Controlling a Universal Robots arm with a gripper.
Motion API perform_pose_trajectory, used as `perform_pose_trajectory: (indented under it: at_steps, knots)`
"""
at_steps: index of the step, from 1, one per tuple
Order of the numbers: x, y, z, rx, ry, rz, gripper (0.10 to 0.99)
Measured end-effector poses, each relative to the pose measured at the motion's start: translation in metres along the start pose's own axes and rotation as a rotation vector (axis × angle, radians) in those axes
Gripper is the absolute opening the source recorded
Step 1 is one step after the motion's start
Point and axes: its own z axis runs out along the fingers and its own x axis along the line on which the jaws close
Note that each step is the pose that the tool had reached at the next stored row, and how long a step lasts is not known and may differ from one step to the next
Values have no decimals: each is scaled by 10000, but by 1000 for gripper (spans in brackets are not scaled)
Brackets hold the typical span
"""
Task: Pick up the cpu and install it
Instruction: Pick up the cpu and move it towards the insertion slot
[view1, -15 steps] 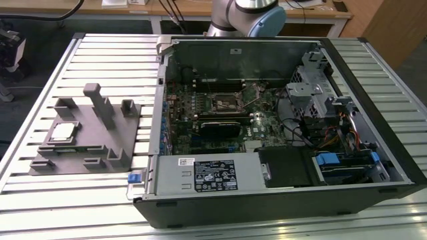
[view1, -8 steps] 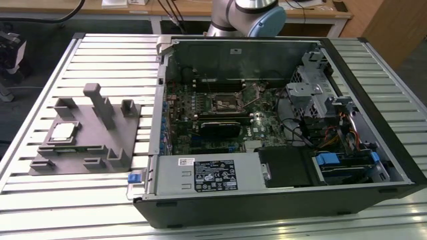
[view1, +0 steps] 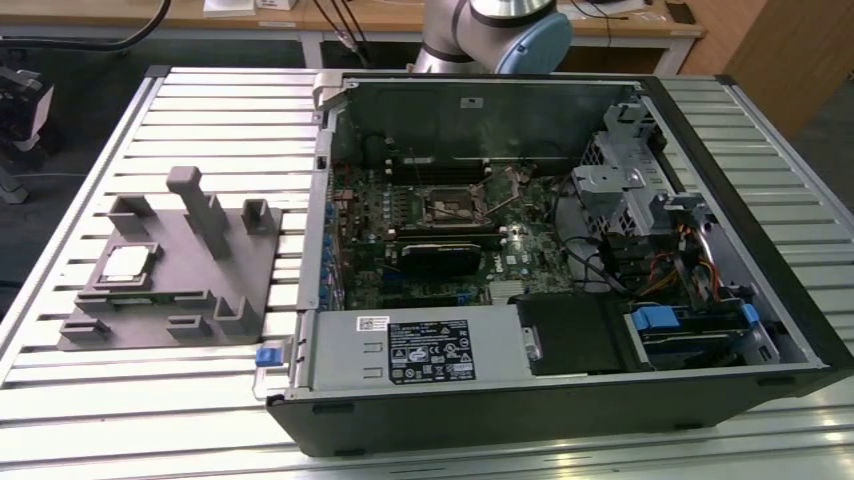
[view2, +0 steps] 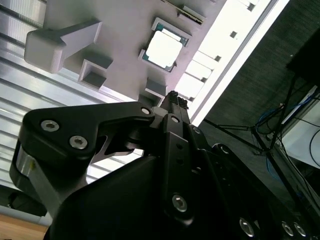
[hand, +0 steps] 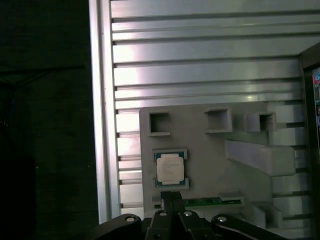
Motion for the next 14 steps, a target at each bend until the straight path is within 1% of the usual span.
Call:
perform_pose_trajectory:
  at_steps: [8,14]
  knots:
    - [6,-4,23,-2,-3,0,106]
    - [12,-11,87,-1,-1,-6,106]
